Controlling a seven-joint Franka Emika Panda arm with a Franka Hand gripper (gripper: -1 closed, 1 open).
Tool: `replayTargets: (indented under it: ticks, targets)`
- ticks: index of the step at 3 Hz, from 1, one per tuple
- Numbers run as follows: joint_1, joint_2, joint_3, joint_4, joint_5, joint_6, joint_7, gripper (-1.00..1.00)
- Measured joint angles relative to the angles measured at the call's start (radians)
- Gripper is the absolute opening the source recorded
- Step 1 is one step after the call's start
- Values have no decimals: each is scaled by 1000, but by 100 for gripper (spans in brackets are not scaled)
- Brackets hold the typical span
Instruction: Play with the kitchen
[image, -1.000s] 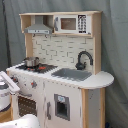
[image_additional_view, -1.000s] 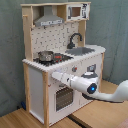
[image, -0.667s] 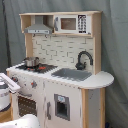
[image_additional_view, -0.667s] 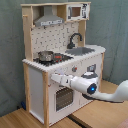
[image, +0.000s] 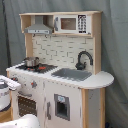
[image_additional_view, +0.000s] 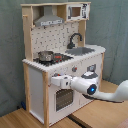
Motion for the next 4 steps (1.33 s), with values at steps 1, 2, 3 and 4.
replayTargets:
  ticks: [1,2,3,4]
  targets:
    - [0,0,-3,0,-40,-2,-98,-100]
    - [1,0,-7,0,-85,-4,-197,-100]
    - [1,0,-10,0,-118,-6,-292,-100]
    - [3,0,-11,0,-122,-6,-310,-100]
